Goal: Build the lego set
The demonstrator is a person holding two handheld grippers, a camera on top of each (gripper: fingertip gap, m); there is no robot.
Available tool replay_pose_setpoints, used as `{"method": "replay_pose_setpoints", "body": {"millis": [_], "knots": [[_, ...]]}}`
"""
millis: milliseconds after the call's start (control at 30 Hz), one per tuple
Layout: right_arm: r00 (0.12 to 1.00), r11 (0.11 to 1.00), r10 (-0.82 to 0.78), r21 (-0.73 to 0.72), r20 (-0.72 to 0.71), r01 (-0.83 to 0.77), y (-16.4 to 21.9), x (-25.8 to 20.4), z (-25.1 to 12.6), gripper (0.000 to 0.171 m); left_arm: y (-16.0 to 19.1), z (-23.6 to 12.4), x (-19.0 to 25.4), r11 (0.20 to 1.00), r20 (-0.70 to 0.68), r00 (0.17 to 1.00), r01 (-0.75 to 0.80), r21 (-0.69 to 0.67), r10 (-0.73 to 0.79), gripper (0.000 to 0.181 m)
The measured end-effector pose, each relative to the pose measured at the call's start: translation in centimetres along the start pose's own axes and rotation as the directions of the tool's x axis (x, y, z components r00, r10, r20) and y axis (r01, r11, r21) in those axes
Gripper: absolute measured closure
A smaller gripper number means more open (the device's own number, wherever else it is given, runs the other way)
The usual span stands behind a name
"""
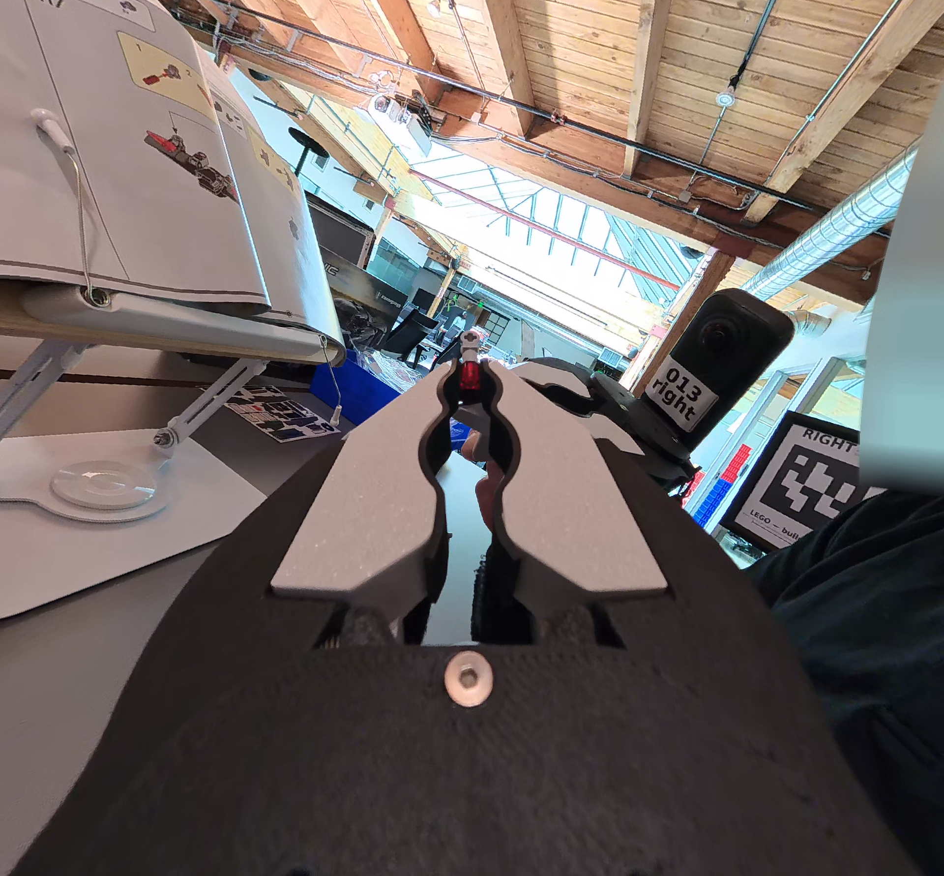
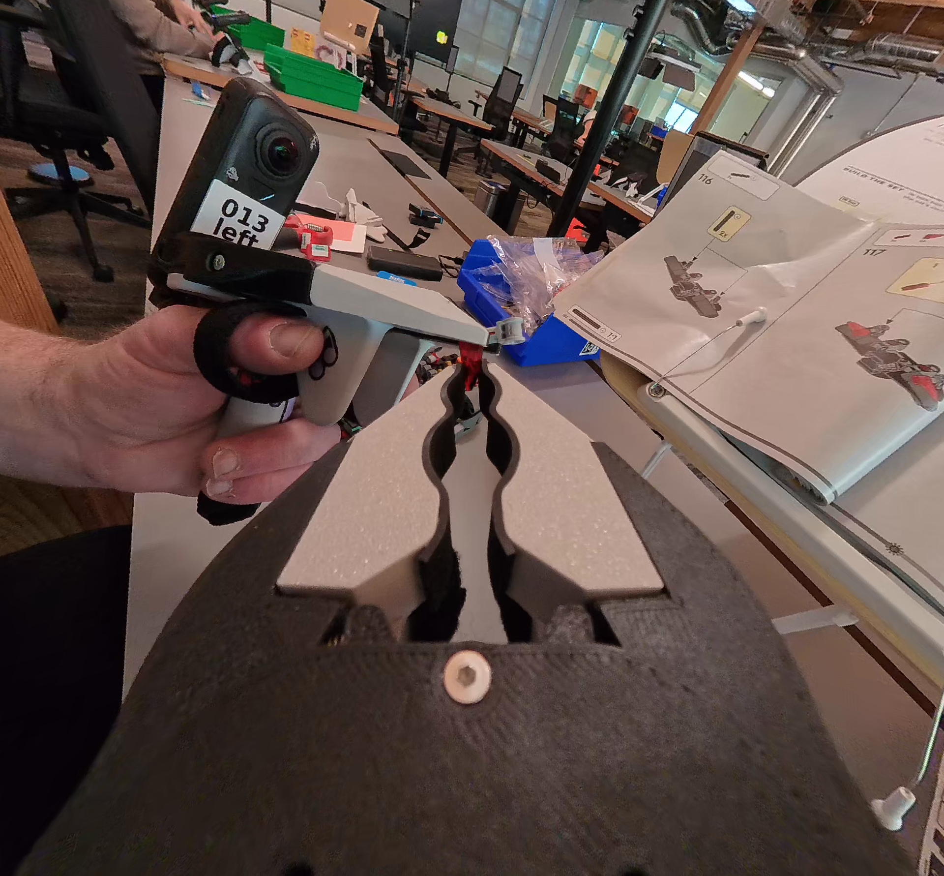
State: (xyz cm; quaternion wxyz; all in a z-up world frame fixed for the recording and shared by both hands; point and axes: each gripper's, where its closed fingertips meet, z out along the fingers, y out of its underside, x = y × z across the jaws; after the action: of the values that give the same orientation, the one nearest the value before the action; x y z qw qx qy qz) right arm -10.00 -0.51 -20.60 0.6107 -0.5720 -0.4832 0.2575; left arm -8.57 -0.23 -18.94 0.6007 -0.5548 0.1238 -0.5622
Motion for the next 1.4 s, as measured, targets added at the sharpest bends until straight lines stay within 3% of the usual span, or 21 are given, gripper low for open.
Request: {"method": "replay_pose_setpoints", "body": {"millis": [633,867,1033,1233,1400], "knots": [[0.998,0.999,0.049,-0.008,0.031,-0.049,0.7,0.2,-1.3,0.170,-1.8,-0.7,-0.8,0.999,0.037,0.998,-0.043,0.021,0.042,0.170],[0.998,0.999,0.030,-0.037,0.060,-0.028,1.8,0.3,-2.8,0.169,-0.6,-0.2,-0.6,0.974,0.006,0.989,-0.147,-0.175,0.150,0.164],[0.991,1.000,-0.014,-0.022,0.131,0.017,1.5,-1.1,-3.2,0.170,1.4,0.2,0.7,0.942,-0.095,0.991,-0.119,-0.315,0.094,0.164],[0.984,0.996,-0.068,-0.043,0.166,0.076,1.9,-1.7,-3.2,0.170,2.4,0.0,1.8,0.925,-0.171,0.985,-0.063,-0.374,-0.002,0.165],[0.983,0.989,-0.108,-0.088,0.146,0.122,2.5,-1.8,-2.8,0.169,3.3,0.2,1.5,0.906,-0.152,0.984,-0.147,-0.396,0.094,0.175]]}}
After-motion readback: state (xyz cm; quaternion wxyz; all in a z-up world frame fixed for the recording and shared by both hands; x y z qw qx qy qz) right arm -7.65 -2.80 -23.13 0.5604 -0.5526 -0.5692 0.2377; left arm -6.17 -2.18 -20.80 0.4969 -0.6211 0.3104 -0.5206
